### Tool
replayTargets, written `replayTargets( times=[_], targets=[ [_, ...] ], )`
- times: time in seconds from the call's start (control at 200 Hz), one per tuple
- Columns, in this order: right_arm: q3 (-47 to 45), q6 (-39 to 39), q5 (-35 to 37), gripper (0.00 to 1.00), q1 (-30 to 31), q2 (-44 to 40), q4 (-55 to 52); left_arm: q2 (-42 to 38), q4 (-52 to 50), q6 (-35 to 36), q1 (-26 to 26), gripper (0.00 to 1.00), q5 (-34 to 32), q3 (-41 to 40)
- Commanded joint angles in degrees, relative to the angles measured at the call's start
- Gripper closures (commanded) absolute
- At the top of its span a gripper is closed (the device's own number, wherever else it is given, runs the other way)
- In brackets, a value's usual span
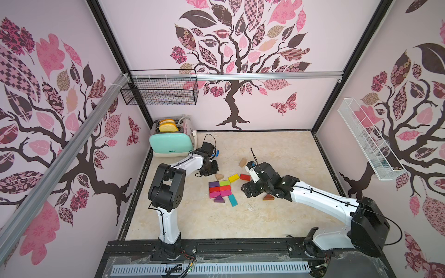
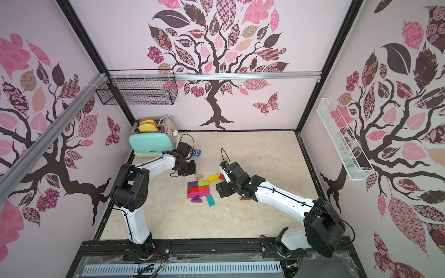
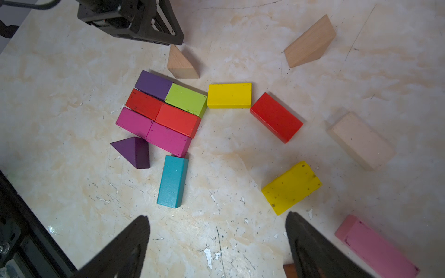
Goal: Assemble a piece of candy with building blocks
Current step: Adjust the building block at the center of the board.
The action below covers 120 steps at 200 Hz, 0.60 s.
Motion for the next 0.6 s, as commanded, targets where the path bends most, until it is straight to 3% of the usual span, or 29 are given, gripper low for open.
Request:
replayTargets(
  times=[0.0, 0.595],
  targets=[
    [-0.2, -0.2, 0.0, 0.08, -0.3, -1.1, 0.5, 0.0, -0.3, 0.0, -0.2, 0.71, -0.6, -0.9],
    [-1.3, -0.7, 0.6, 0.08, -0.5, -2.0, -0.6, -2.0, -1.3, 0.2, 0.0, 0.7, -0.9, -0.2]
  ],
)
